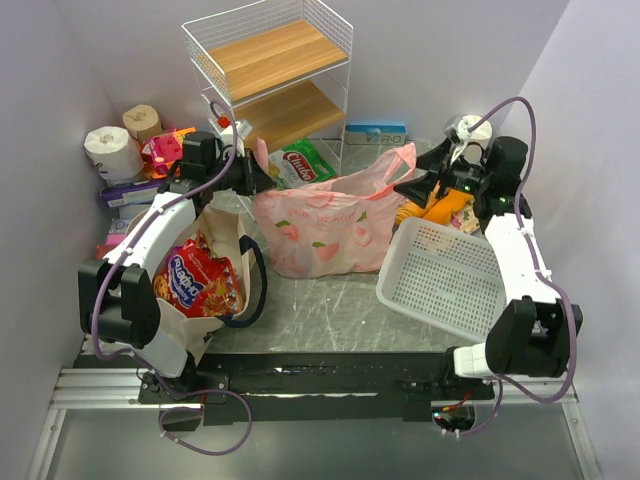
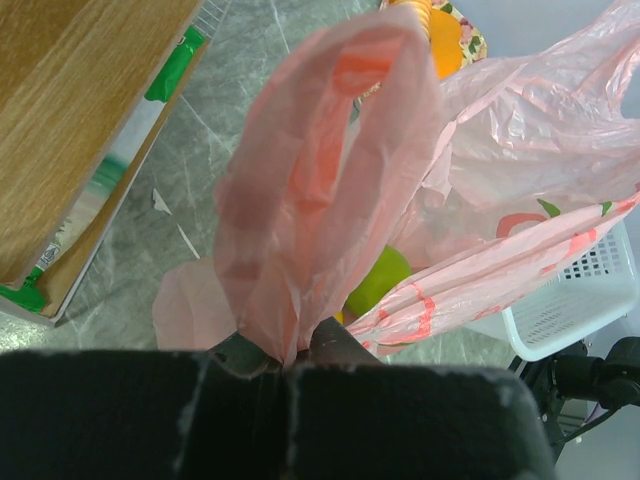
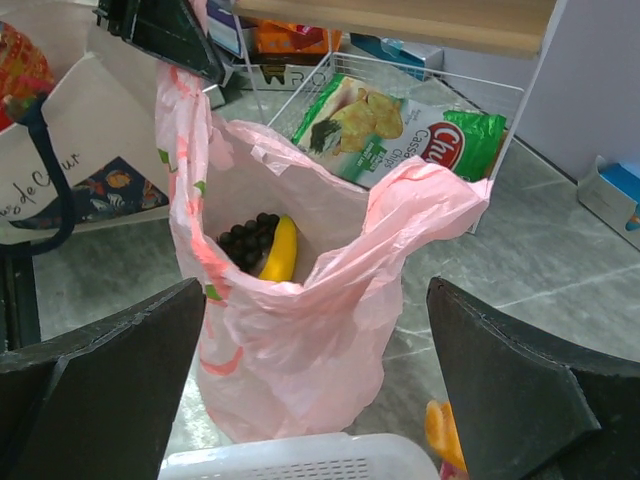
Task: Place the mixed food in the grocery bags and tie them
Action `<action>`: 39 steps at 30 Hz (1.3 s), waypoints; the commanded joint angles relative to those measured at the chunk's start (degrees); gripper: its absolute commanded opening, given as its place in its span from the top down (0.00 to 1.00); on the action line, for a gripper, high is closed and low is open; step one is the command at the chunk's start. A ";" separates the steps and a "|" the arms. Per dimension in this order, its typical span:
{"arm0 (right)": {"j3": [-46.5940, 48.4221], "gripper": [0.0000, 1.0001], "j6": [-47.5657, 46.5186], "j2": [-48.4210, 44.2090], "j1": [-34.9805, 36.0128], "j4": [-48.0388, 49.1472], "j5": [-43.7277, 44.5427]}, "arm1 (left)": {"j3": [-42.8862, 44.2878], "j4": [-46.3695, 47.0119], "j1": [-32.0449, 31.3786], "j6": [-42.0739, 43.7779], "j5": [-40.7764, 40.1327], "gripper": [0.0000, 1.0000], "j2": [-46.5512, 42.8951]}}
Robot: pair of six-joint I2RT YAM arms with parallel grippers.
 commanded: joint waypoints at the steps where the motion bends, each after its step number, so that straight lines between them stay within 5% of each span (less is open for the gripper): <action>1: 2.70 0.01 -1.64 2.64 -0.33 6.02 -2.81 | 3.23 1.38 -0.56 1.87 2.34 0.99 0.91; 23: 9.12 0.02 6.69 14.24 5.29 18.93 -5.09 | 2.88 -0.38 -0.65 1.35 0.85 0.99 -0.32; 25: 8.94 0.09 8.11 14.68 5.56 22.01 -5.01 | 2.61 -0.38 -0.65 1.35 0.76 0.99 -0.49; 26: 8.94 0.24 8.98 14.86 5.64 22.54 -4.40 | 2.53 -0.29 -0.65 1.35 0.67 0.99 -0.76; 30: 8.42 0.56 8.99 14.25 5.56 23.77 -2.90 | 2.00 -0.38 -0.65 1.35 0.32 0.99 -1.55; 32: 7.28 0.65 10.65 13.20 5.64 24.56 -2.37 | 1.21 0.14 -0.56 1.00 0.06 0.99 -2.34; 34: 6.40 0.81 12.32 12.67 5.56 26.49 -2.54 | 0.07 0.58 -0.64 0.38 -0.29 0.99 -3.04; 35: 6.22 1.00 13.73 12.05 5.64 26.59 -2.46 | -0.37 0.67 -0.65 0.12 -0.73 0.99 -3.74; 39: 3.06 1.00 16.02 8.45 5.64 27.82 -1.49 | -2.74 1.73 -0.65 -3.04 -2.92 0.99 -6.38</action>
